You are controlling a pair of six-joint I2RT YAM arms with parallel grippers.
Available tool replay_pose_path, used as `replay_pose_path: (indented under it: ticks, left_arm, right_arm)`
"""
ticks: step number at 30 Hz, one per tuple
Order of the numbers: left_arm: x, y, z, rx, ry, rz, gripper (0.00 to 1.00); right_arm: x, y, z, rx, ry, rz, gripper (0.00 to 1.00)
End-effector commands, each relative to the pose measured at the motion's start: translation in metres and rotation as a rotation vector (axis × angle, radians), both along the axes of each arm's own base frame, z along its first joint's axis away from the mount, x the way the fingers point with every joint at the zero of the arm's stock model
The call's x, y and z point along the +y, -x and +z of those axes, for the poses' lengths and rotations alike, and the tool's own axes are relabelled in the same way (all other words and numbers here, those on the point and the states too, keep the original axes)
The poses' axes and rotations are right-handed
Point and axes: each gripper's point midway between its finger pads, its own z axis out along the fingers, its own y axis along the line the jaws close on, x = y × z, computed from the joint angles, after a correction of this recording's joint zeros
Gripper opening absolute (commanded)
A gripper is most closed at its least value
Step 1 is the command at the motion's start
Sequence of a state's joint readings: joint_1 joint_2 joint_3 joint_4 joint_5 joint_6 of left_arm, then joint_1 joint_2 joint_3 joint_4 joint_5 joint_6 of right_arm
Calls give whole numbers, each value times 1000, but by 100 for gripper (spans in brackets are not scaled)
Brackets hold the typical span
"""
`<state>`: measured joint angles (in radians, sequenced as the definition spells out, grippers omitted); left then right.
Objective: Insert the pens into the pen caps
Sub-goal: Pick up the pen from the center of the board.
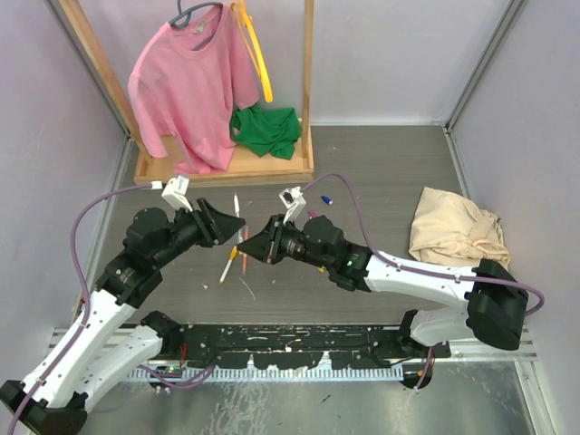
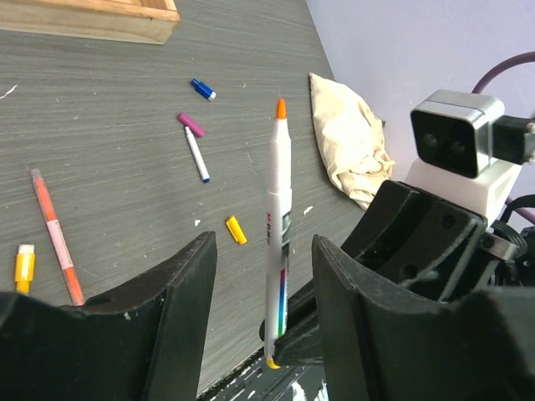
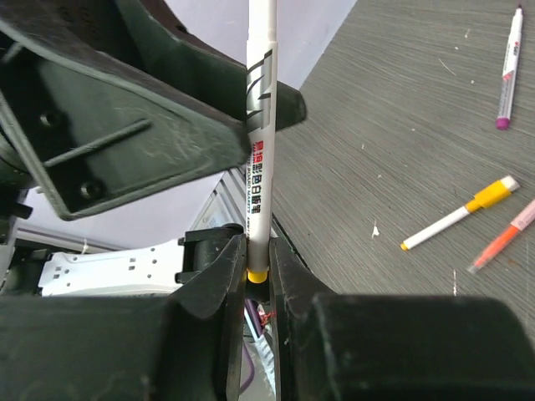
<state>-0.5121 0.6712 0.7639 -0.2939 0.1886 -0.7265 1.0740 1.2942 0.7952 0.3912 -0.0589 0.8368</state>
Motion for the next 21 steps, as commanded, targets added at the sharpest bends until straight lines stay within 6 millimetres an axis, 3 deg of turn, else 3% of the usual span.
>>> replay_pose_path:
  ticks: [1, 4, 12, 18, 21]
  left_arm:
    - [-6, 1, 22, -66, 62, -29, 49]
    - [-8, 2, 19, -57, 65, -44, 48]
    - [-13, 6, 23, -68, 82, -84, 32]
    - [-12, 6, 27, -76, 86, -76, 7]
    - [-12, 6, 27, -79, 76, -77, 0]
  right_arm:
    - [7, -1, 61, -111, -138, 7, 0]
    - [7, -6, 64, -141, -115, -15, 0]
    - [10, -14, 73, -191, -73, -32, 0]
    - [14, -14, 64, -183, -41, -18, 0]
    - [13, -13, 58, -175, -15, -11, 6]
